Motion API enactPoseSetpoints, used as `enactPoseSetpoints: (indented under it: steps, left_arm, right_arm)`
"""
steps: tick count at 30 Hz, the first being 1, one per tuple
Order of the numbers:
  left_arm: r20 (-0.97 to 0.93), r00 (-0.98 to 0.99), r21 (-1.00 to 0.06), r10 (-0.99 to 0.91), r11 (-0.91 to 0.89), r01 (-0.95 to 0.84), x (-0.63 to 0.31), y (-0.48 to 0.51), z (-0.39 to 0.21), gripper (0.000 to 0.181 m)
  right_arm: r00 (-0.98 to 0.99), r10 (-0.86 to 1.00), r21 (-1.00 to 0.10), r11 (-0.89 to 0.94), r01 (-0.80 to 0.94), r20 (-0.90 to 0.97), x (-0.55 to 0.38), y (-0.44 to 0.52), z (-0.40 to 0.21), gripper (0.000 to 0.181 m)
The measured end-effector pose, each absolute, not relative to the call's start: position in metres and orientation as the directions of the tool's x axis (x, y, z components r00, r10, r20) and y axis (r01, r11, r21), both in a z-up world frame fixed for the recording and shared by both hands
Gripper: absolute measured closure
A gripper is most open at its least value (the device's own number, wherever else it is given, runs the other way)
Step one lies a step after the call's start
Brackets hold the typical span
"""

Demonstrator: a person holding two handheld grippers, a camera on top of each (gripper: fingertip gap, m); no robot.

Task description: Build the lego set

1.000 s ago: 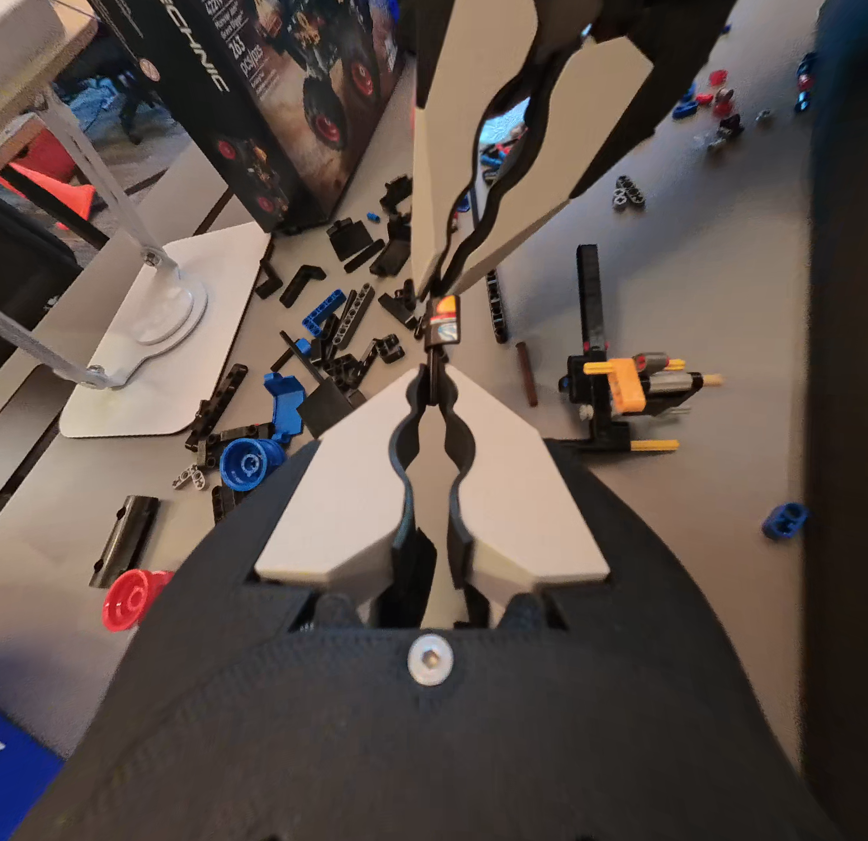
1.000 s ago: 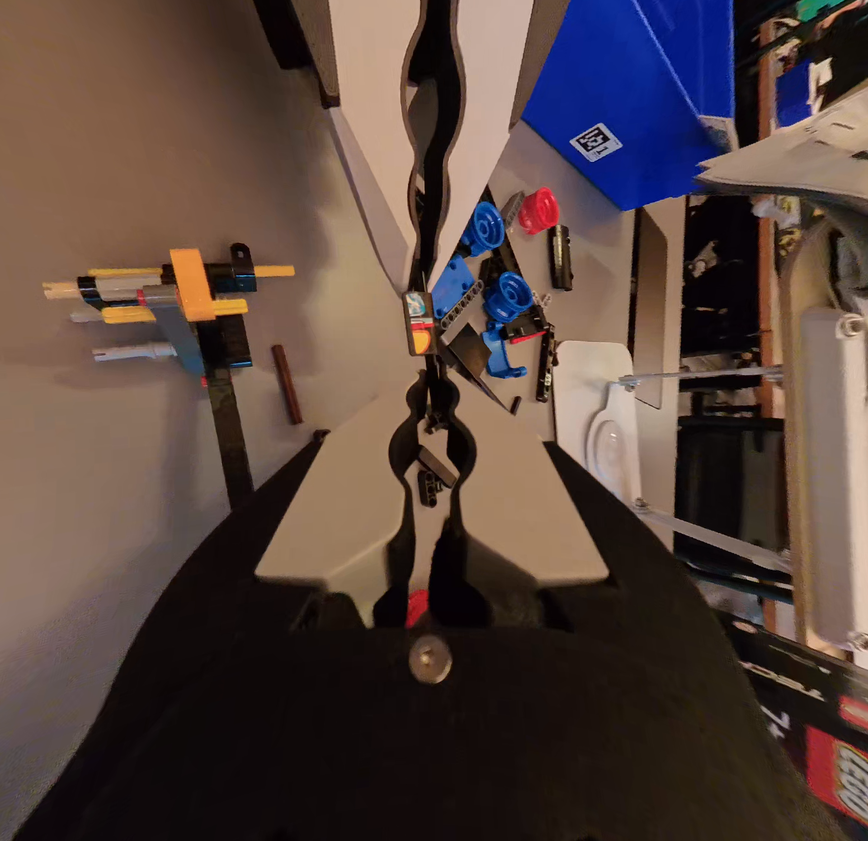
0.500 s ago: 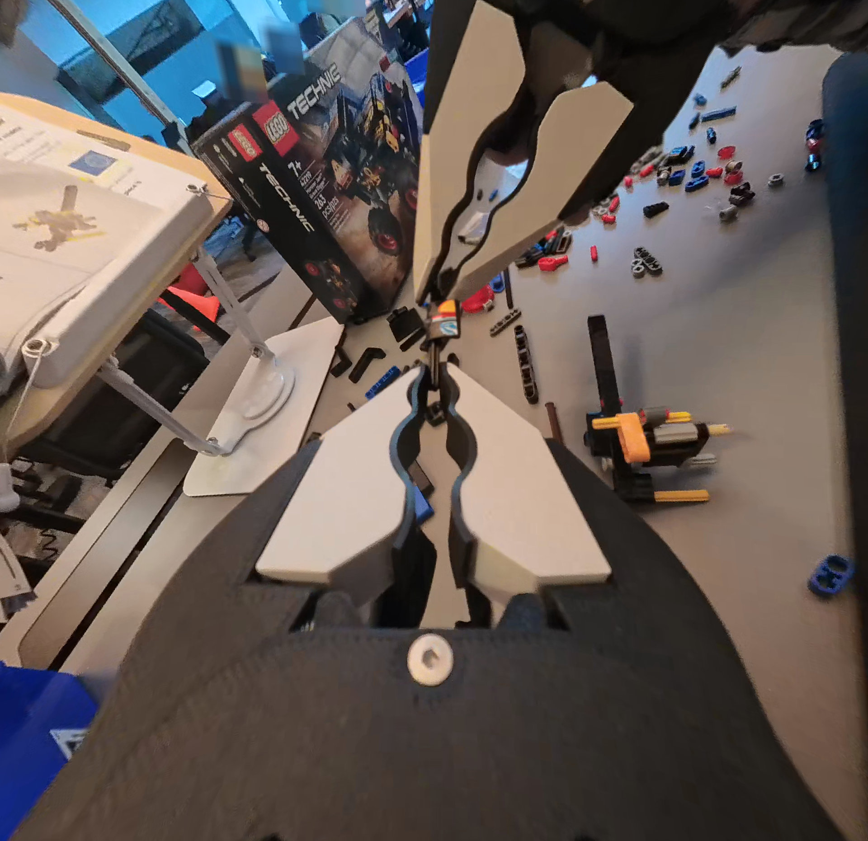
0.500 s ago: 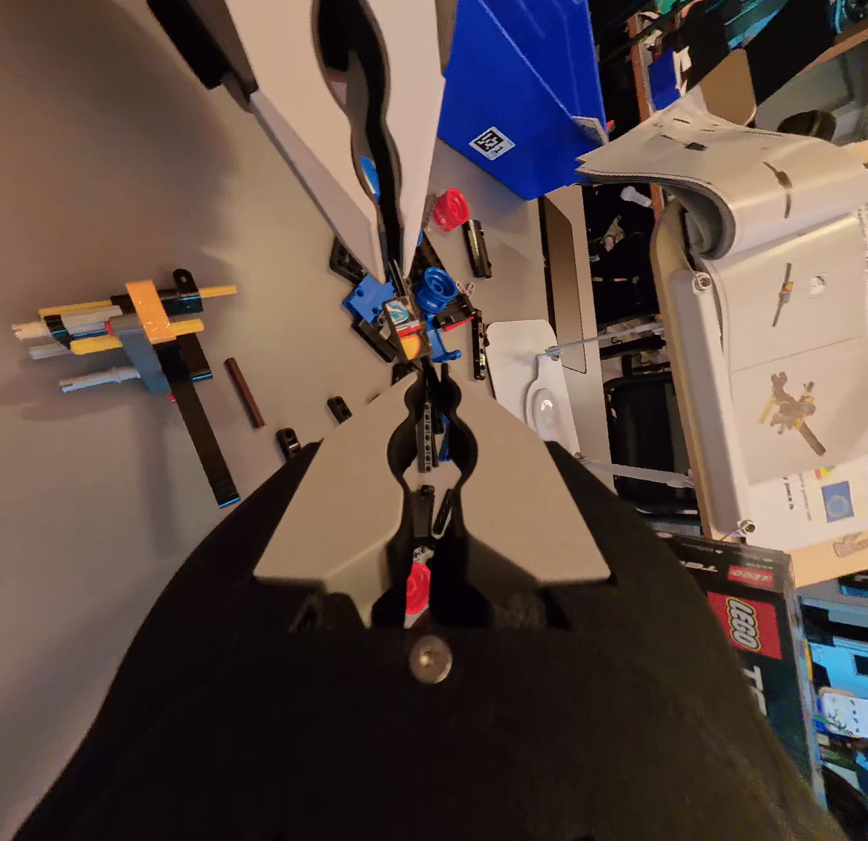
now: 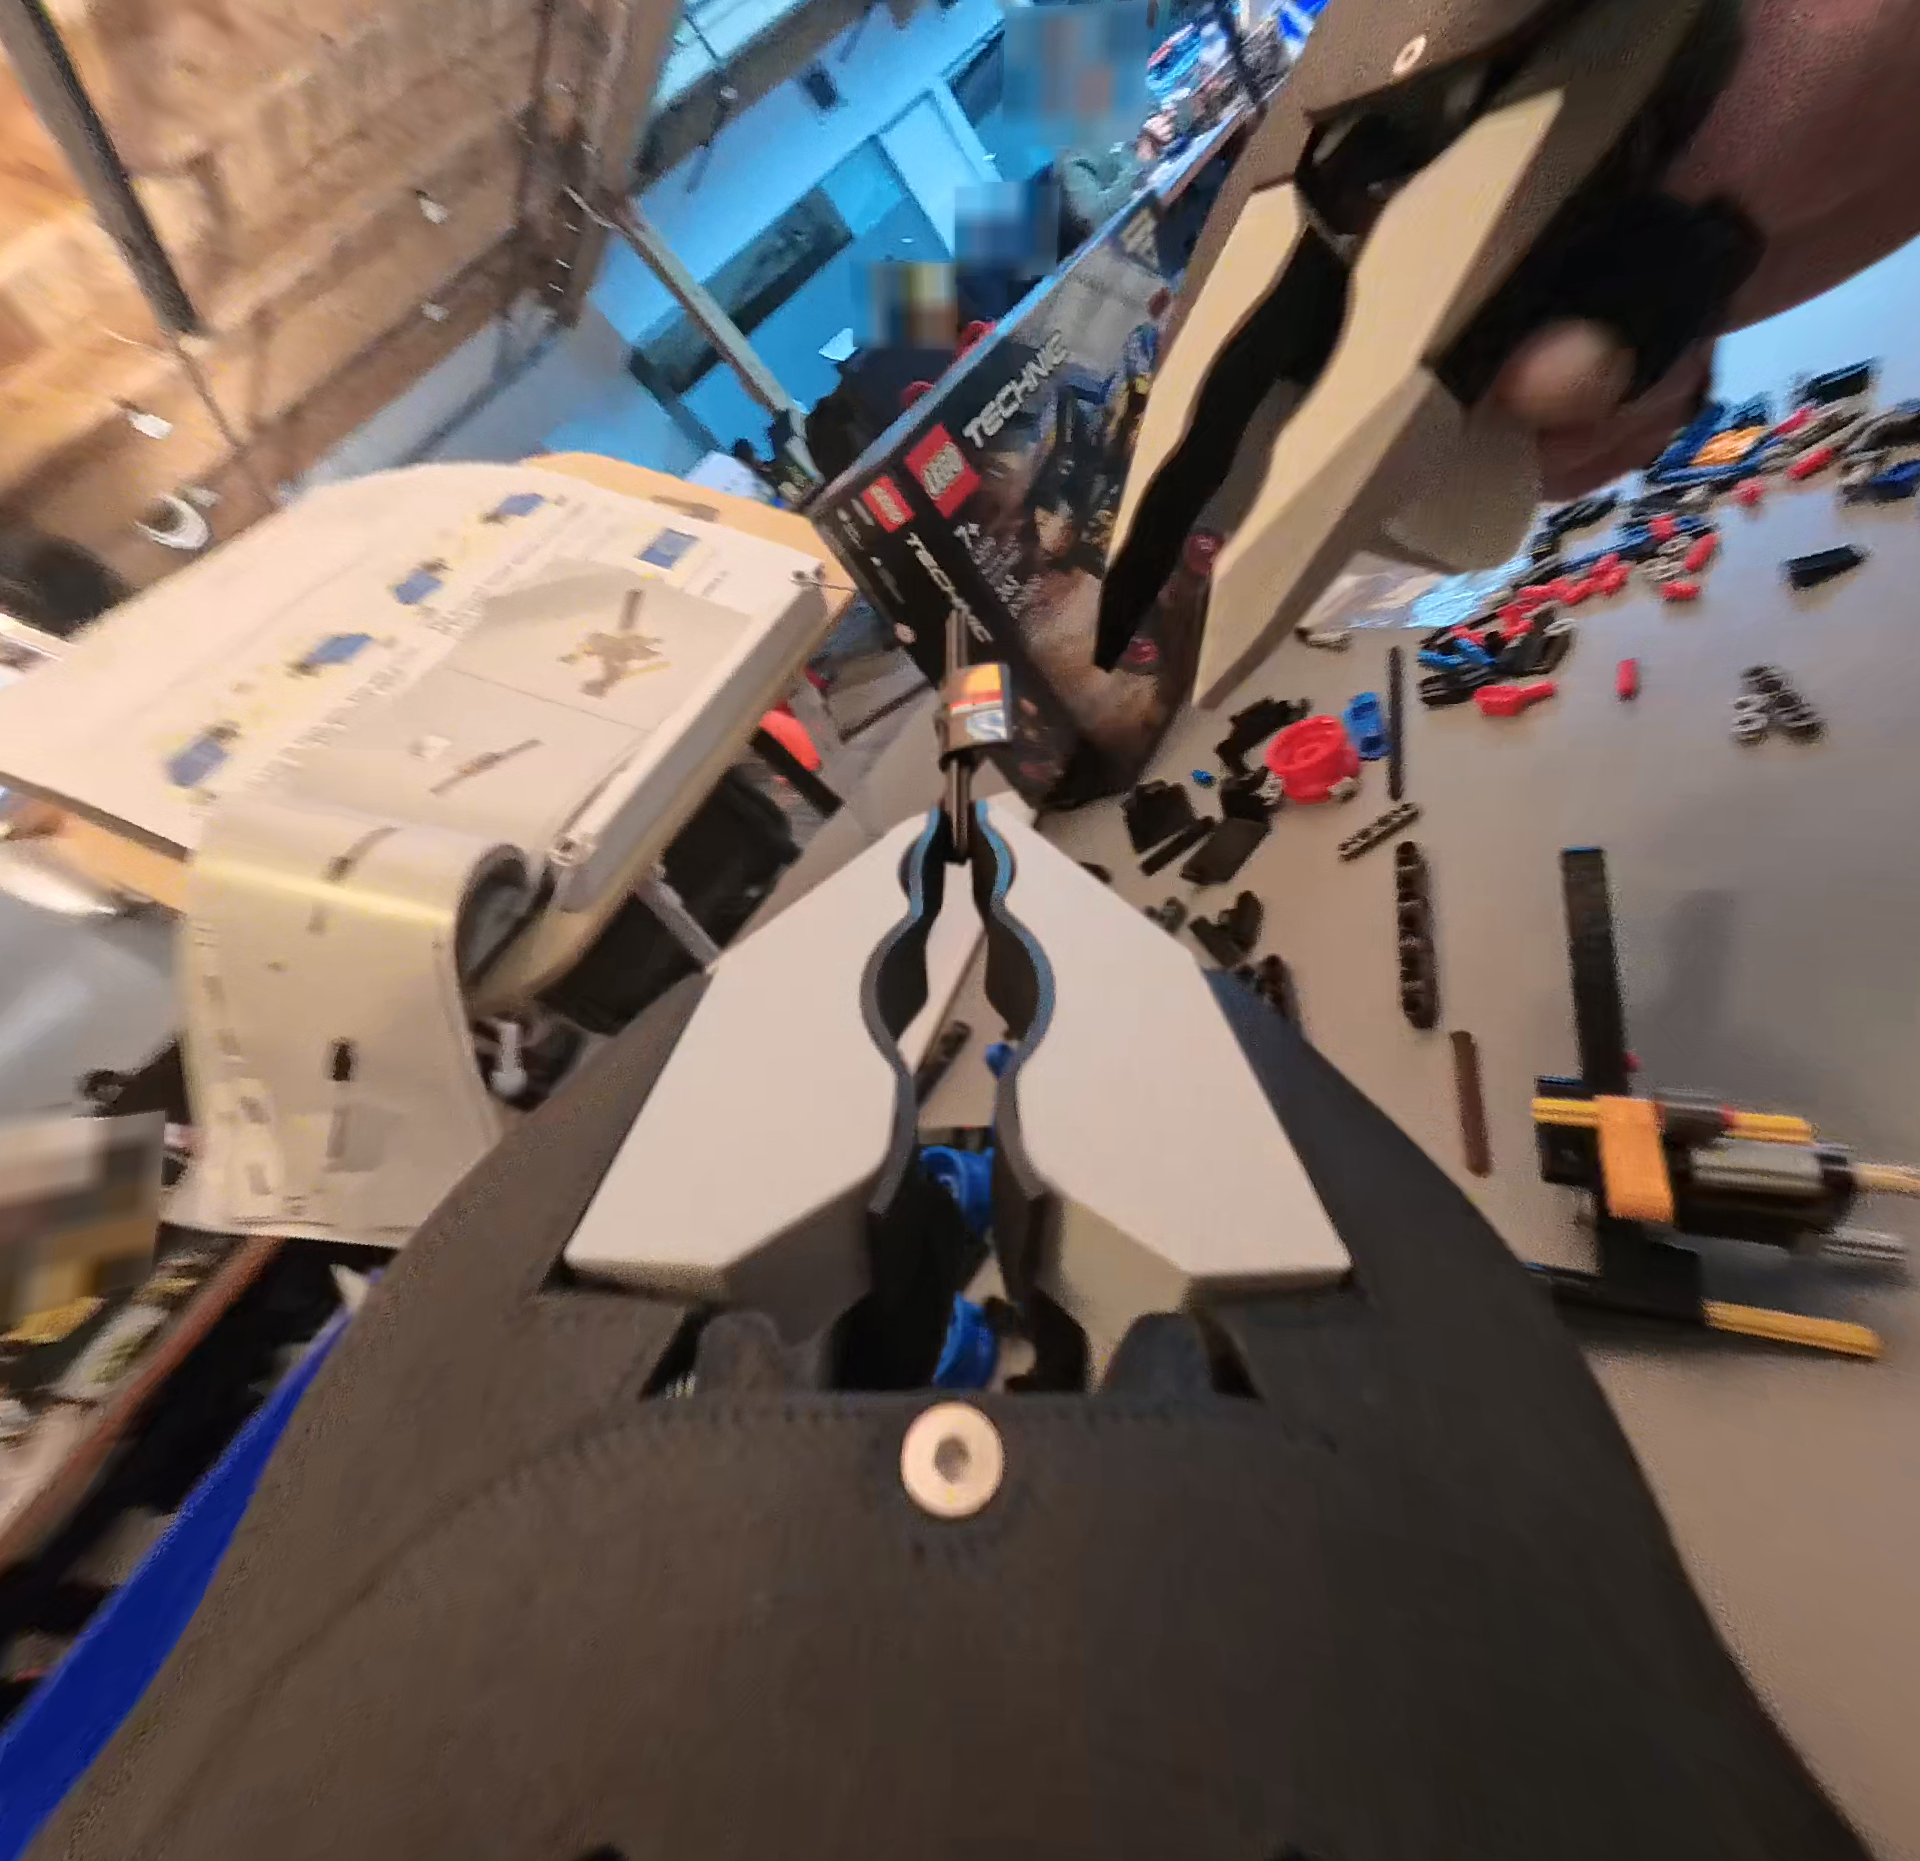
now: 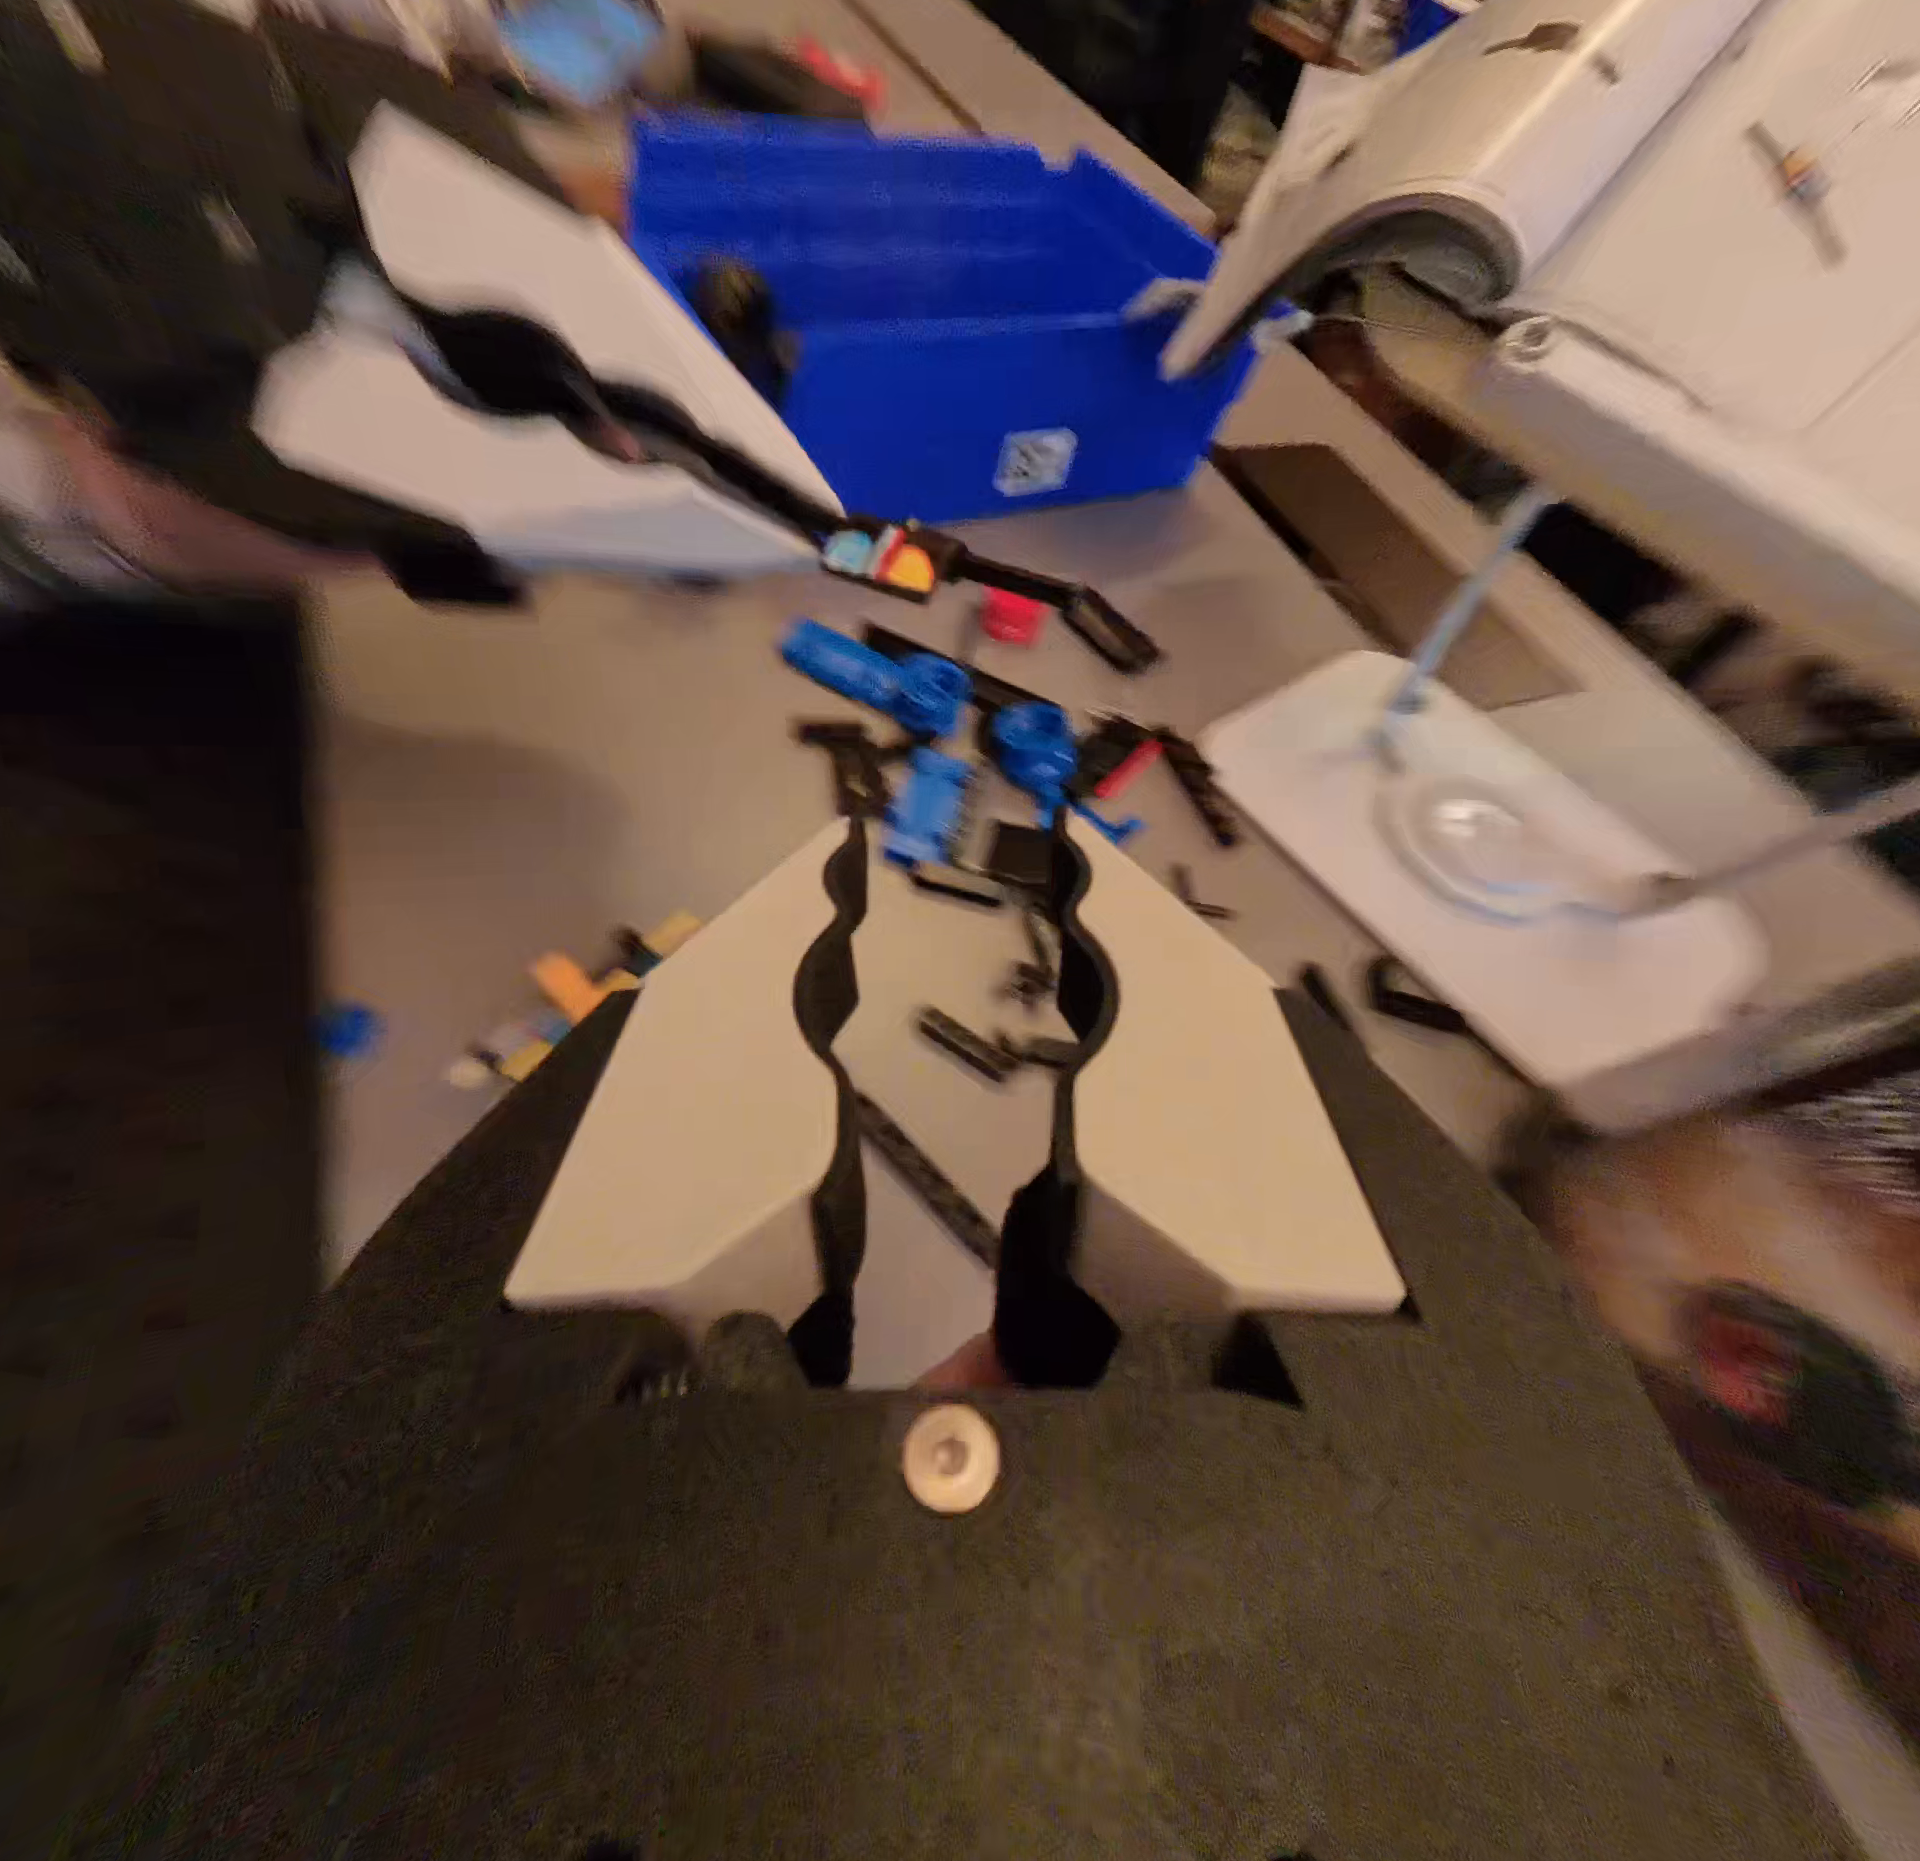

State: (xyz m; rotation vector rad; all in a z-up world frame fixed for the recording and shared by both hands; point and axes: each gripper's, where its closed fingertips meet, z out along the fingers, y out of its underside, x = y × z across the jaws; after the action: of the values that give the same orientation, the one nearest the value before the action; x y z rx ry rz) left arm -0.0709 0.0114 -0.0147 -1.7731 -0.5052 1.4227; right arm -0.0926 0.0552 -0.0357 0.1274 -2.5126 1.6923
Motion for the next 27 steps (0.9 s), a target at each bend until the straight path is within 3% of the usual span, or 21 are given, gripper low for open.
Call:
enactPoseSetpoints:
  steps: [4,8,10,12,20,27]
  left_arm:
    - [-0.732,0.181,-0.681,0.657,-0.703,-0.203,-0.070,0.023,-0.005,0.178]
    - [-0.777,0.124,-0.628,0.617,-0.750,-0.207,-0.072,0.033,-0.004,0.178]
    - [-0.796,0.091,-0.603,0.599,-0.771,-0.204,-0.073,0.034,-0.002,0.179]
    - [-0.820,0.051,-0.568,0.571,-0.797,-0.206,-0.073,0.035,0.000,0.179]
    - [-0.876,-0.018,-0.472,0.483,-0.863,-0.181,-0.077,0.032,-0.003,0.178]
    - [-0.833,0.064,-0.547,0.550,-0.801,-0.243,-0.072,0.038,-0.004,0.169]
  right_arm:
    - [-0.982,-0.058,-0.965,0.205,0.163,-0.178,-0.076,0.049,-0.014,0.157]
    - [-0.943,-0.114,-0.945,0.132,0.298,-0.313,-0.065,0.041,-0.005,0.152]
    - [-0.925,-0.118,-0.931,0.100,0.351,-0.361,-0.069,0.040,-0.003,0.159]
    - [-0.922,-0.117,-0.929,0.062,0.364,-0.369,-0.071,0.041,0.000,0.170]
    - [-0.918,-0.148,-0.929,0.022,0.370,-0.369,-0.067,0.041,0.004,0.180]
    - [-0.924,-0.177,-0.940,0.021,0.342,-0.340,-0.065,0.046,0.005,0.181]
